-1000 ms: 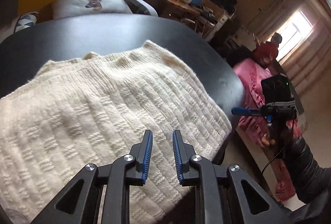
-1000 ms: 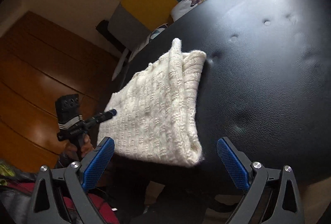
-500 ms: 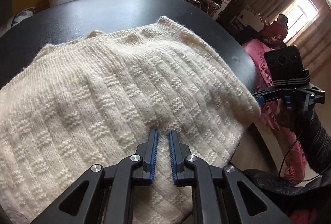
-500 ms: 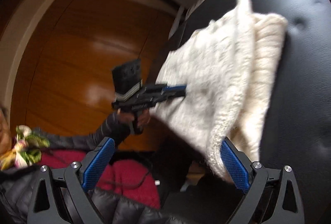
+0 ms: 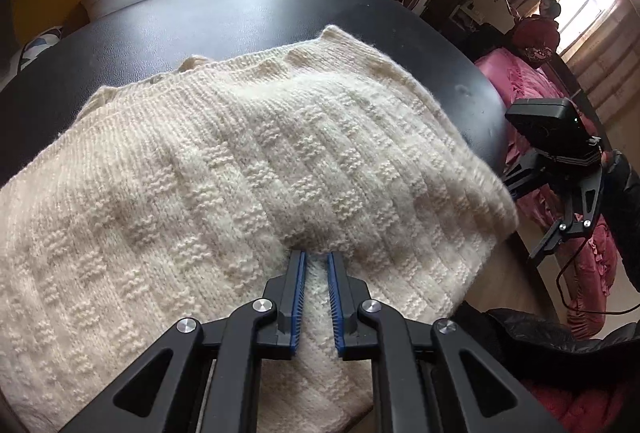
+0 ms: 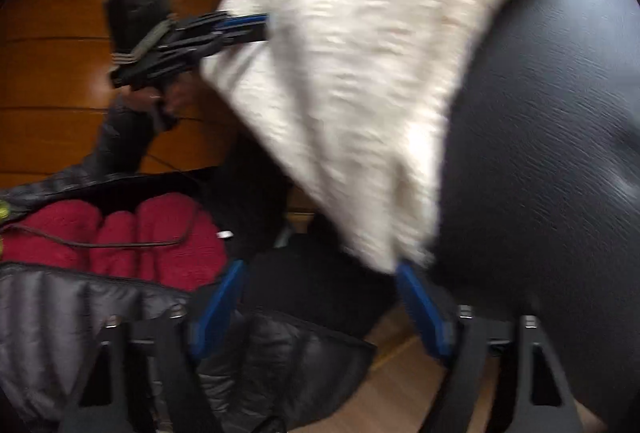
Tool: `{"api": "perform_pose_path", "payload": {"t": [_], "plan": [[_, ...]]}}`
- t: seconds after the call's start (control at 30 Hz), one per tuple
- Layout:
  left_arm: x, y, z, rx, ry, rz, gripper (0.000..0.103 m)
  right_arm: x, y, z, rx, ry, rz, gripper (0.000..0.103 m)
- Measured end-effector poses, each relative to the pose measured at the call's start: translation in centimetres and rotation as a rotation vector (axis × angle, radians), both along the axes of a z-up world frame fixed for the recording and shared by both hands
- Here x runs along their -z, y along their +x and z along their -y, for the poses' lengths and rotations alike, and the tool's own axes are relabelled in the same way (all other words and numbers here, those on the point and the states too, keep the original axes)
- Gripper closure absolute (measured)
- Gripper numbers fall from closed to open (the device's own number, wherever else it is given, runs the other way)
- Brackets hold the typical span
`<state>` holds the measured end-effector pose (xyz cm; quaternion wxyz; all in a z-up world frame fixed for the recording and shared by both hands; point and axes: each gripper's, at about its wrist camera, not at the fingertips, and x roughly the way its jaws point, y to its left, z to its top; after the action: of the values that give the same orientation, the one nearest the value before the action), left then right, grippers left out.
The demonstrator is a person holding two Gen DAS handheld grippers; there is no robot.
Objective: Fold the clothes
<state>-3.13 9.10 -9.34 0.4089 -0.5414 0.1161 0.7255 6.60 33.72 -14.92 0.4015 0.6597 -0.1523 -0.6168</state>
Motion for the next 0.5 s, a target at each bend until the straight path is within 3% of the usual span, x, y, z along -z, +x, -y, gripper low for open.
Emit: {"api": "perform_pose_path", "payload": {"t": [0.1, 0.27, 0.37, 0.47, 0.5], "plan": [[-1.0, 0.4, -0.7, 0.012, 0.008, -0.022, 0.088, -2.2, 0.3, -1.5, 0.130, 0.037, -0.095, 0.027], [-2.6, 0.1, -1.3, -0.013, 0.118, -0.032, 0.088, -6.6, -0.9, -3.2, 0.511, 0.034, -0.403, 0.026], [-2.7, -0.2, -1.5, -0.044, 0.154, -0.050, 0.087, -6.3, -2.7, -1.1, 0.593, 0.105, -0.505, 0.026], [-2.2, -0.9, -0.5, -0.102, 0.154, -0.063, 0.086, -4.5, -5.4, 1.0, 0.590, 0.192, -0.528, 0.028], [-1.9, -1.3, 0.1, -0.127, 0.152, -0.063, 0.086, -4.0, -6.0, 1.7, 0.569, 0.239, -0.529, 0.046]]}}
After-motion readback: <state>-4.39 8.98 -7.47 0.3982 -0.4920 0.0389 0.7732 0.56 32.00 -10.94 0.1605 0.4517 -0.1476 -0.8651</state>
